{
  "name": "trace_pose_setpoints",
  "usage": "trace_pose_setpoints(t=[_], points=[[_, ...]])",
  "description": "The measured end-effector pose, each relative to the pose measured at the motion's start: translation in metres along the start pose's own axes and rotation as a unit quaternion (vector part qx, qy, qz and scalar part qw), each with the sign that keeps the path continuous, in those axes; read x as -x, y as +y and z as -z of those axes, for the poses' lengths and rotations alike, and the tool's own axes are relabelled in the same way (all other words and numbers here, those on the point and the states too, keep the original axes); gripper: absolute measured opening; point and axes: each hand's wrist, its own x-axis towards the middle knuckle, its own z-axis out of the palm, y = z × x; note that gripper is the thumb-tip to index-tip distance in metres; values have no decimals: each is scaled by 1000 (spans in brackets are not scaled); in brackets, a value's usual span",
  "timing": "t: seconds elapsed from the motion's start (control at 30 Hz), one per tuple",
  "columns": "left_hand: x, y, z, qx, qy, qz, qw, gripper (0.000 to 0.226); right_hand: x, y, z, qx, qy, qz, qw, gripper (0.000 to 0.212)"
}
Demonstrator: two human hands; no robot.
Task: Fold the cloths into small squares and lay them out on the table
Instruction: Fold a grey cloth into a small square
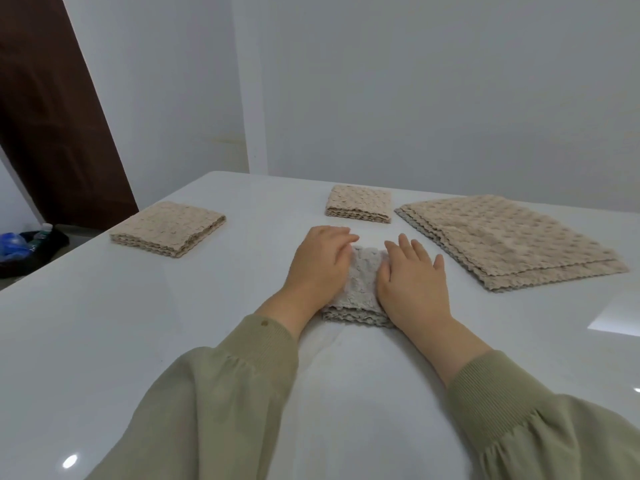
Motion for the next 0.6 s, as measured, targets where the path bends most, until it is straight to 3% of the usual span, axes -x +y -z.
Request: trace_pose_setpoints(t=[0.1, 0.17, 0.33, 0.43, 0.6], points=[[9, -6, -4, -128, -231, 23, 964, 47, -2, 8, -2, -14, -87, -29, 996, 49], [9, -10, -3, -140, -282, 51, 948, 49, -3, 12, -2, -28, -120, -40, 992, 50], [16, -7, 1, -152, -234, 51, 959, 51, 5, 18, 3, -87, -78, -8, 993, 49], [22, -4, 11, -125, -168, -9, 978, 47, 19, 24, 13, -136, -38, 18, 990, 48], [44, 17, 29, -60, -159, -91, 981, 48, 40, 34, 25, -131, -27, 52, 990, 55]])
